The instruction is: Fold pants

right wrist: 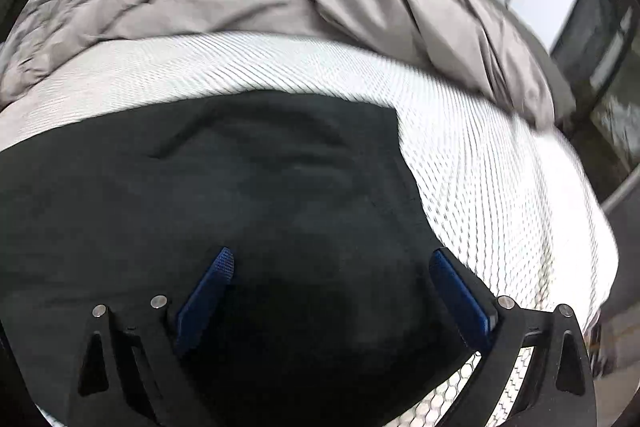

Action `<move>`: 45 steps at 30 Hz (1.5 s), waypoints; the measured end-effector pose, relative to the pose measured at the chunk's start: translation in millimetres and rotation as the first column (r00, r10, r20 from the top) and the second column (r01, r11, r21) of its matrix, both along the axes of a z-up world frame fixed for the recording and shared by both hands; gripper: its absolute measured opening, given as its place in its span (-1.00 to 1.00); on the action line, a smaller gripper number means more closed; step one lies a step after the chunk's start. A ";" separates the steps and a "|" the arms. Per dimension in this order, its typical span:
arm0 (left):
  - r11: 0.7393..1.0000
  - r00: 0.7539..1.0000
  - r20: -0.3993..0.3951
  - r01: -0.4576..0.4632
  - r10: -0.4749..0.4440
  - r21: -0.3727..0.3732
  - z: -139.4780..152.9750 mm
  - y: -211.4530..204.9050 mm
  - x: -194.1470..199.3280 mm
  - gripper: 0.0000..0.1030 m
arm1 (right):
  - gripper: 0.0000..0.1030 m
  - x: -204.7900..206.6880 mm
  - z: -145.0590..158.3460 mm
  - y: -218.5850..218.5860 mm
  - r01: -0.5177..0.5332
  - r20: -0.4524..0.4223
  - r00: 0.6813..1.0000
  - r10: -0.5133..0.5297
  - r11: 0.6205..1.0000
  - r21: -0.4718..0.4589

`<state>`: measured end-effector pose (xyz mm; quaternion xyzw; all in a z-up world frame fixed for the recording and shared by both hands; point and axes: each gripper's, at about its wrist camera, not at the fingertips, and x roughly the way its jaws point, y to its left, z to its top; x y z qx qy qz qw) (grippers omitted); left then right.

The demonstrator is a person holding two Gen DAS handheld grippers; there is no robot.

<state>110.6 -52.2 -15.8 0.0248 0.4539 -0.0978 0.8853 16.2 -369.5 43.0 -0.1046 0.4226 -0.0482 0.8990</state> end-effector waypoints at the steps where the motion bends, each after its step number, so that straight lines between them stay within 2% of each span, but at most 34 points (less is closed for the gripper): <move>1: 1.000 1.000 0.008 0.013 -0.013 -0.005 4.0 -2.9 1.3 0.83 | 0.95 -3.6 2.3 12.6 -0.045 -0.003 0.999 0.045 0.999 0.025; 3: 0.999 0.999 0.020 0.038 -0.038 0.014 8.6 -13.4 9.0 0.83 | 0.95 -7.6 1.5 43.8 -0.150 -0.020 0.988 0.152 0.985 0.081; 6: 0.996 0.998 0.003 0.070 -0.071 0.048 6.5 -32.2 31.2 0.82 | 0.95 -7.8 -8.8 95.2 -0.243 -0.068 0.966 0.251 0.964 0.110; 9: 0.998 0.997 -0.060 0.044 -0.041 0.045 -8.9 -33.4 56.0 0.77 | 0.95 5.9 -33.5 138.1 -0.331 -0.154 0.928 0.338 0.941 0.074; 11: 0.999 0.996 -0.080 0.028 -0.026 0.020 -15.0 -27.8 61.3 0.77 | 0.94 14.6 -41.6 145.5 -0.345 -0.183 0.921 0.344 0.938 0.024; 13: 1.000 0.997 -0.072 0.025 -0.024 0.010 -14.5 -19.9 61.3 0.77 | 0.94 18.4 -39.7 126.2 -0.306 -0.180 0.935 0.305 0.952 0.019; 16: 1.000 0.997 -0.071 0.008 -0.007 0.004 -15.8 -6.8 58.5 0.79 | 0.95 29.1 -35.6 66.1 -0.094 -0.142 0.987 0.081 0.991 -0.093; 18: 1.000 0.997 -0.072 -0.004 0.004 -0.002 -18.2 -1.4 57.5 0.82 | 0.94 29.3 -39.3 15.4 0.090 -0.110 0.987 -0.113 0.977 -0.194; 19: 1.000 0.997 -0.072 -0.009 0.009 0.000 -18.6 -0.9 57.6 0.83 | 0.94 27.3 -39.4 -4.1 0.142 -0.095 0.982 -0.162 0.972 -0.184; 21: 1.000 0.997 -0.072 -0.011 0.012 0.015 -18.3 -3.3 58.4 0.84 | 0.94 18.6 -37.5 -31.4 0.176 -0.096 0.979 -0.178 0.984 -0.032; 22: 1.000 0.997 -0.069 -0.018 0.019 0.023 -16.8 -4.9 58.5 0.83 | 0.94 15.2 -35.6 -33.8 0.178 -0.087 0.980 -0.178 0.984 -0.010; 25: 0.999 0.998 -0.055 -0.030 0.031 0.022 -8.4 -8.3 55.9 0.70 | 0.94 -0.1 -24.3 -18.0 0.142 -0.064 0.987 -0.145 0.988 -0.057; 27: 0.999 0.999 -0.032 -0.043 0.043 0.009 1.5 -11.5 57.3 0.70 | 0.94 -13.6 -13.3 -2.7 0.116 -0.034 0.992 -0.118 0.991 -0.071; 30: 0.999 0.999 -0.018 -0.034 0.034 -0.020 10.2 -18.4 70.7 0.69 | 0.94 1.7 1.2 23.6 0.040 0.007 0.999 -0.040 0.999 0.017; 32: 0.999 0.999 -0.029 -0.034 0.034 -0.019 10.5 -25.7 87.1 0.54 | 0.94 23.2 2.8 44.9 -0.027 0.011 1.000 0.027 0.997 0.073; 34: 0.999 0.998 -0.054 -0.040 0.041 0.009 1.0 -30.7 101.5 0.03 | 0.94 39.3 -5.2 86.0 -0.114 -0.020 0.993 0.116 0.991 0.070; 38: 1.000 0.999 -0.036 -0.022 0.022 -0.004 -7.3 -29.2 95.8 -0.13 | 0.94 57.3 -33.0 159.2 -0.279 -0.084 0.957 0.277 0.960 -0.015; 40: 1.000 0.999 -0.028 -0.017 0.018 0.005 -7.3 -27.1 91.5 -0.21 | 0.88 65.3 -41.4 176.6 -0.329 -0.114 0.939 0.325 0.944 -0.017; 42: 0.999 0.999 -0.026 -0.032 0.032 -0.005 -8.6 -21.7 86.8 -0.21 | 0.81 76.6 -45.7 171.4 -0.329 -0.136 0.935 0.328 0.944 0.015; 43: 0.999 0.999 -0.028 -0.035 0.035 -0.014 -9.0 -19.0 86.3 -0.21 | 0.79 83.0 -45.8 160.2 -0.298 -0.130 0.946 0.298 0.954 0.017; 45: 0.999 0.999 -0.029 -0.040 0.039 -0.023 -10.5 -11.8 87.9 -0.21 | 0.69 93.4 -45.0 131.7 -0.184 -0.115 0.977 0.177 0.982 -0.050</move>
